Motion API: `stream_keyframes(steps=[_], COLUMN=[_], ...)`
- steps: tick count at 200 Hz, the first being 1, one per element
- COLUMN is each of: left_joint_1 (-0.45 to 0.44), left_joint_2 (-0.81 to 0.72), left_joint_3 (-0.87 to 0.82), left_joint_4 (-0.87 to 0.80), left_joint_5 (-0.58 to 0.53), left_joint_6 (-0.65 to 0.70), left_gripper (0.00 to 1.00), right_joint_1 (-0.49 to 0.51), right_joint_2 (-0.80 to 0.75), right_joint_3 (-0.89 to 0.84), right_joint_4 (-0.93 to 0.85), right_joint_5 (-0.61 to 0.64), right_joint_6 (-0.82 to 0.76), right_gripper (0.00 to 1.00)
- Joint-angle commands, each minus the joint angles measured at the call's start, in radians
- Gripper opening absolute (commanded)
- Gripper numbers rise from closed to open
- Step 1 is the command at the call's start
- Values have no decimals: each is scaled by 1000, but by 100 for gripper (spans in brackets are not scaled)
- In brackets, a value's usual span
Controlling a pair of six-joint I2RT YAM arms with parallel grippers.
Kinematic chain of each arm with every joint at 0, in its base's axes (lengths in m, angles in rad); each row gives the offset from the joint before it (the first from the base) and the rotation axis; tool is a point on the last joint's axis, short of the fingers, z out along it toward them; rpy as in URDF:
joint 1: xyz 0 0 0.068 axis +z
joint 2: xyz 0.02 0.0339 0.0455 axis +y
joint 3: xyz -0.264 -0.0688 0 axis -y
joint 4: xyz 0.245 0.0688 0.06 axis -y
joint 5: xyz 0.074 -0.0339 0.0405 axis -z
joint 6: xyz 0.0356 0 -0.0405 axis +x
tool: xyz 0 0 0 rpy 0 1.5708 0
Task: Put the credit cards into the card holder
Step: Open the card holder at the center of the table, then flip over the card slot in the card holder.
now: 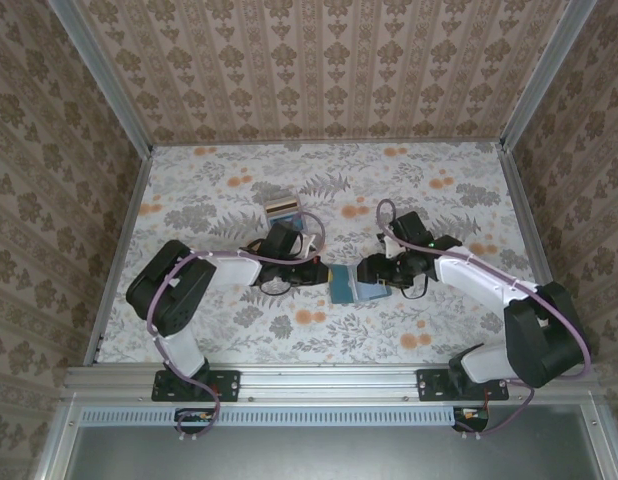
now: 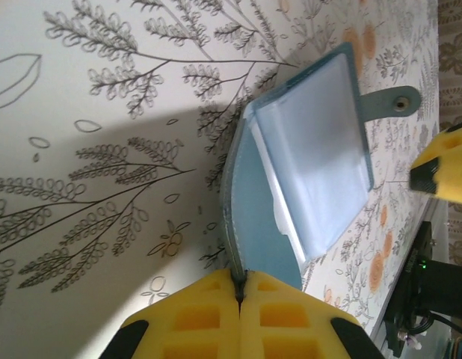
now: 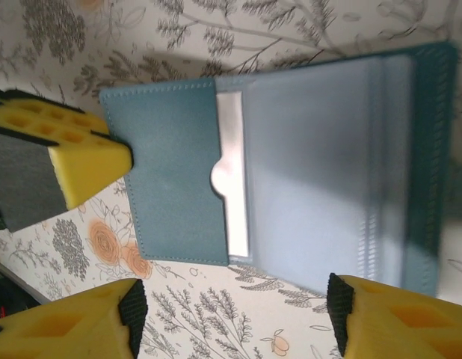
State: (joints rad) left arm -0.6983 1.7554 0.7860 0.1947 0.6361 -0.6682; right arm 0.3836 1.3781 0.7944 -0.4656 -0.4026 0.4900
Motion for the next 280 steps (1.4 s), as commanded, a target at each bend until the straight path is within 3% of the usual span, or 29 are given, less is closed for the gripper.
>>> stream_keyframes(steps=[1,42,89,149,173,207,280], left_joint_1=[12,12,8,9,13,63,148], left_joint_2=[23,21,27,40,32,-8,-48], left_joint_3=[-6,0,-14,-24,-36,-82,-158], left_joint_4=[11,12,38,69,75,147,194], left_joint_5=[33,39,35,57,43,51,51], left_joint_6=[42,45,29,9,19,-32,-52], left_gripper=[0,0,0,0,0,19,45], right_joint_1=[-31,-32,-32,-31,-32,-10,58], right_joint_2=[6,129,144,133,114,117,222], right_joint_3=[6,14,14,-2,-8,-42,-59], right_joint_4=[7,36,53,92,138,283,427], right_joint_5=[-24,-62,-84,-130,-209,-332,-361], right_joint_6=[-20,-43,-34,-2,12,89,157], right_gripper=[65,64,52,48,47,48,50])
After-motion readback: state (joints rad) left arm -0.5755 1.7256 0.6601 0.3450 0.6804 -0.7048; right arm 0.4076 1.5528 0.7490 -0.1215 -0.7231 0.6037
